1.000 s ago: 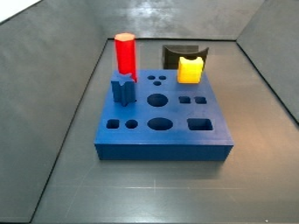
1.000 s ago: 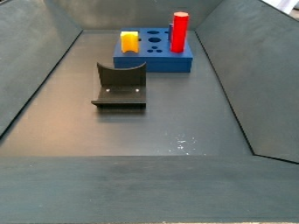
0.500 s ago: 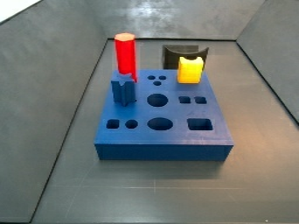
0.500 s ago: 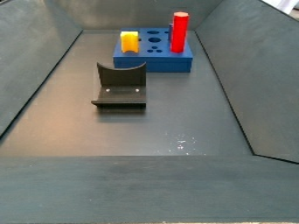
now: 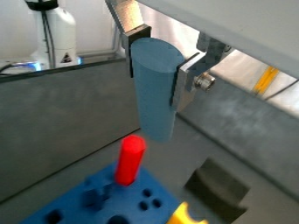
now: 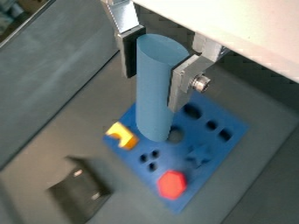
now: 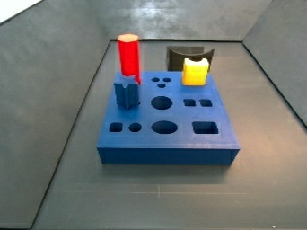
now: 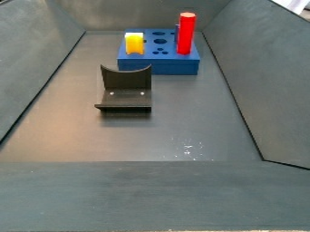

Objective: Pick up the oval object. Move up. Place the oval object on the fixture. Regrasp the oval object. Move to above the board. Insert the oval object.
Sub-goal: Move to above the board, then insert the oval object.

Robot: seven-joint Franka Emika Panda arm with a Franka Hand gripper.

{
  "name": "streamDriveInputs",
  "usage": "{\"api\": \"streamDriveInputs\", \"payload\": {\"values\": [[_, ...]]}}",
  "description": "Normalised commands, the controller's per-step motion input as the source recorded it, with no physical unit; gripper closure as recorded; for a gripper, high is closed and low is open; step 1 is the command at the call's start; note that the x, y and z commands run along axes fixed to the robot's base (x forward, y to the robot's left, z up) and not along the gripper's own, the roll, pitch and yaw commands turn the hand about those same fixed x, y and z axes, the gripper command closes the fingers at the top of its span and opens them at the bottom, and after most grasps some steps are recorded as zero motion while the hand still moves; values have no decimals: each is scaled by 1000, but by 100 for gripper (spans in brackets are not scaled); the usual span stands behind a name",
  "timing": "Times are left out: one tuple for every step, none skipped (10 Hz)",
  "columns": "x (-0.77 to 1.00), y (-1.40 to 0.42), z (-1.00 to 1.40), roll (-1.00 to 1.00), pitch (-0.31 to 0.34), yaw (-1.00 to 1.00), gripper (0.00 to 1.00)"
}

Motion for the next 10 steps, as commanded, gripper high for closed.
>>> {"api": "streamDriveInputs", "payload": {"values": [[-128, -72, 16, -1000, 32, -96, 100], [-82, -4, 4, -956, 13, -81, 100], [-63, 15, -1, -798, -1, -68, 100], [-47, 20, -3, -426, -13, -21, 100], [-41, 19, 0, -294, -20, -10, 100], [0, 20, -11, -30, 0, 0, 100], [0, -20, -520, -19, -13, 0, 100], [234, -100, -937, -94, 0, 0, 100], [454, -134, -869, -134, -20, 60, 100], [560, -220, -777, -167, -97, 63, 100]]}}
